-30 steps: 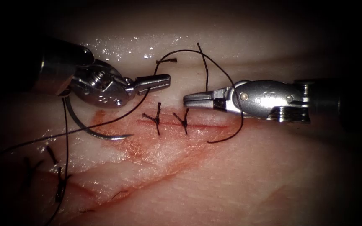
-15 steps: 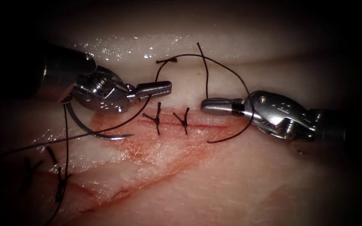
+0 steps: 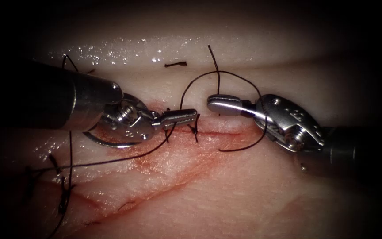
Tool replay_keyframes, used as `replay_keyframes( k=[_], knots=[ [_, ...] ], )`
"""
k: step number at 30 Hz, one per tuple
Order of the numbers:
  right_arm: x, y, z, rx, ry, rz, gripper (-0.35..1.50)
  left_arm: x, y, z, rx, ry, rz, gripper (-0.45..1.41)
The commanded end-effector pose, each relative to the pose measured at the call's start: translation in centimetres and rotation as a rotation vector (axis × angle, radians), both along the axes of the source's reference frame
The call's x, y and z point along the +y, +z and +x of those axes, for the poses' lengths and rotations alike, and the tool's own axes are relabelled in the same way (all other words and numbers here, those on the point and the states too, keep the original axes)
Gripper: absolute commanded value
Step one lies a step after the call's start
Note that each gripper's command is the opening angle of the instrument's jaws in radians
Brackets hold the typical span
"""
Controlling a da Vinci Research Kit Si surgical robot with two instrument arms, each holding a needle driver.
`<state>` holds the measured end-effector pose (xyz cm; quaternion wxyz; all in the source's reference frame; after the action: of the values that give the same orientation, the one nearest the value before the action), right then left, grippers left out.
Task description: Wound Closure
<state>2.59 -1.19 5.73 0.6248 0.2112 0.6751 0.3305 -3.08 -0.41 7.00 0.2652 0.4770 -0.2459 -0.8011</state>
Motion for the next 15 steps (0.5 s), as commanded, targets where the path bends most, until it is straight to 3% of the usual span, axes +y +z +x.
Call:
replay_keyframes(
  k=[1,10,15],
  knots=[
    [0.02,0.0,0.17,0.004,0.004,-0.001,-0.35,-0.02,0.05,-0.08,-0.002,0.005,0.004,-0.45],
    [0.08,-0.01,0.4,-0.011,0.029,-0.002,-0.35,-0.22,-0.16,-0.32,-0.056,0.071,0.031,-0.45],
    [0.17,0.06,0.5,-0.045,0.039,-0.119,-0.35,-0.33,-0.44,-0.43,-0.113,0.118,0.065,-0.45]
  ],
)
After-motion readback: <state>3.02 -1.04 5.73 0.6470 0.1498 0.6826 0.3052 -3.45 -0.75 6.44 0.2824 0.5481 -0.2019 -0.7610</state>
